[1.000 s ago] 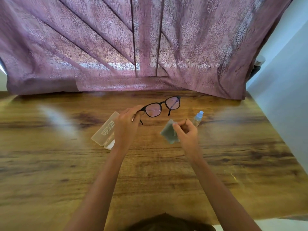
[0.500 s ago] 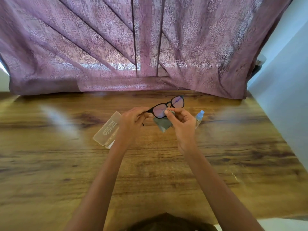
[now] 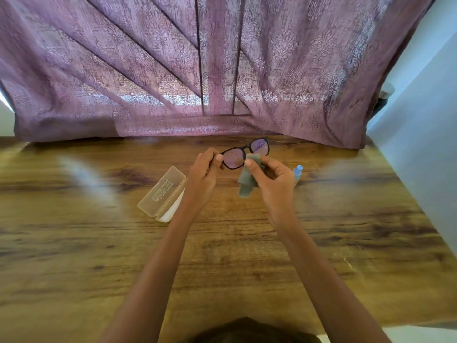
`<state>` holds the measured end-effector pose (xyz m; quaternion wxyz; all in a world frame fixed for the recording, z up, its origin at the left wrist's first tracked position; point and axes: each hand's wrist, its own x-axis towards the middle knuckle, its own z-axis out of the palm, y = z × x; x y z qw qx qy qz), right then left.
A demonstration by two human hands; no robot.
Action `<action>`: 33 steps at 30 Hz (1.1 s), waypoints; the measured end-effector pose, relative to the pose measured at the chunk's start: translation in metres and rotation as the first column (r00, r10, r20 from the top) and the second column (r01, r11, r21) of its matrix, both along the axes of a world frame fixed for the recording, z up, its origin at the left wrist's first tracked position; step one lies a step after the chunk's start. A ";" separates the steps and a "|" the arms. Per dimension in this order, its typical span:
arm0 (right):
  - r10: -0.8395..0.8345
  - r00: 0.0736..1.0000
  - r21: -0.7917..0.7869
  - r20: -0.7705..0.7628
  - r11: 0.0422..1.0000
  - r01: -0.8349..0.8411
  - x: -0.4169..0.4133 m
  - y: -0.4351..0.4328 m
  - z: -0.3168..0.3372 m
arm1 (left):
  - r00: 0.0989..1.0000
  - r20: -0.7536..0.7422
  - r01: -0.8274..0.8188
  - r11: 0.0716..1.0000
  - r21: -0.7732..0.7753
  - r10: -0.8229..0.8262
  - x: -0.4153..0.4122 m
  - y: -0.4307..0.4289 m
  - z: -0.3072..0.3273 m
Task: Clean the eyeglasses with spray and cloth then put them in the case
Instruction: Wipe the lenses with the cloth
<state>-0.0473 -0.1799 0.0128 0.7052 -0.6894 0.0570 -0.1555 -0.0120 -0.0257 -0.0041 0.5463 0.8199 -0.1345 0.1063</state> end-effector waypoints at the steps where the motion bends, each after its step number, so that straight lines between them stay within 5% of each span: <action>1: 0.024 1.000 -0.041 0.008 0.999 -0.023 0.000 0.001 0.002 | 1.000 -0.007 -0.004 1.000 -0.008 0.004 0.000 0.000 0.000; 4: 0.008 0.999 -0.312 0.032 0.950 0.003 0.002 0.004 0.005 | 1.000 -0.023 -0.006 1.000 -0.017 0.005 0.000 -0.001 -0.002; 7: -0.015 0.972 -0.594 0.233 0.789 0.155 0.006 0.006 0.007 | 1.000 -0.021 0.003 0.999 -0.033 -0.004 -0.001 -0.002 -0.003; 15: 0.145 0.900 -0.800 0.411 0.531 0.280 0.002 0.009 -0.009 | 0.999 -0.036 -0.023 0.990 -0.140 0.018 -0.003 -0.007 -0.002; 33: 0.109 0.868 -0.699 0.484 0.645 0.309 0.009 0.023 0.006 | 1.000 -0.017 -0.013 0.981 -0.196 0.010 -0.008 -0.015 0.000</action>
